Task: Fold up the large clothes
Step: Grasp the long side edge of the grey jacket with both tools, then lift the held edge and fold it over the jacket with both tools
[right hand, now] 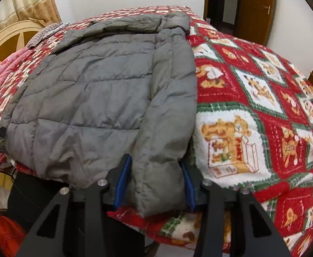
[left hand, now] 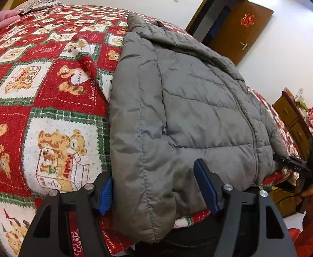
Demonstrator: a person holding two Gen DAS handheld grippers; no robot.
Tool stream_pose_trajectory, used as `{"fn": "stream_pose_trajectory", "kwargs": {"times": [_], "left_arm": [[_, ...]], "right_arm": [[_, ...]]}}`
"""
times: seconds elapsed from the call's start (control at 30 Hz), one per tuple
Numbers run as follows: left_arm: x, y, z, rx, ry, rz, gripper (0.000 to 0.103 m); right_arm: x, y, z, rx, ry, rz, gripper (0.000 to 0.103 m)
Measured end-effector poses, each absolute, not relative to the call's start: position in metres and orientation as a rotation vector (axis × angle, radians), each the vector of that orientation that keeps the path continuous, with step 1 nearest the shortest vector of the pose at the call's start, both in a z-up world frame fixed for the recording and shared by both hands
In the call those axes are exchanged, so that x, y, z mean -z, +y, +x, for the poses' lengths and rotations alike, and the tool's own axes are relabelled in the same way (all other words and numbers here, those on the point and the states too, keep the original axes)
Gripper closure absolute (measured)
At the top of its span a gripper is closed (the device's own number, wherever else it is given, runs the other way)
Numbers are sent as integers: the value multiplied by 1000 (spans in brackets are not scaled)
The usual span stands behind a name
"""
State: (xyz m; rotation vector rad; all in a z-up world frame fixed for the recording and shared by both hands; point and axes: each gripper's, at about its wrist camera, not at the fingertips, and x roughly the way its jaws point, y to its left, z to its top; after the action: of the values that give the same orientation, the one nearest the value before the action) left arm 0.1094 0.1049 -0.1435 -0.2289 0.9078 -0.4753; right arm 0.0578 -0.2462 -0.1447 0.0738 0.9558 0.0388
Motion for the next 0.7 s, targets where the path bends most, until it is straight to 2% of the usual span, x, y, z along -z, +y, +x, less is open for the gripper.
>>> {"fn": "stream_pose_trajectory", "kwargs": {"times": [0.03, 0.07, 0.13, 0.3, 0.53, 0.7], "left_arm": [[143, 104, 109, 470, 904, -217, 61], [143, 104, 109, 466, 910, -206, 72], [144, 108, 110, 486, 937, -244, 83], [121, 115, 96, 565, 864, -303, 89], [51, 134, 50, 797, 611, -384, 90], [23, 150, 34, 853, 507, -433, 90]], "right_arm": [[145, -247, 58, -53, 958, 89, 77], [144, -248, 58, -62, 959, 107, 81], [142, -254, 55, -75, 952, 159, 86], [122, -261, 34, -134, 891, 258, 90], [60, -276, -16, -215, 755, 349, 90], [19, -291, -44, -221, 632, 424, 90]]}}
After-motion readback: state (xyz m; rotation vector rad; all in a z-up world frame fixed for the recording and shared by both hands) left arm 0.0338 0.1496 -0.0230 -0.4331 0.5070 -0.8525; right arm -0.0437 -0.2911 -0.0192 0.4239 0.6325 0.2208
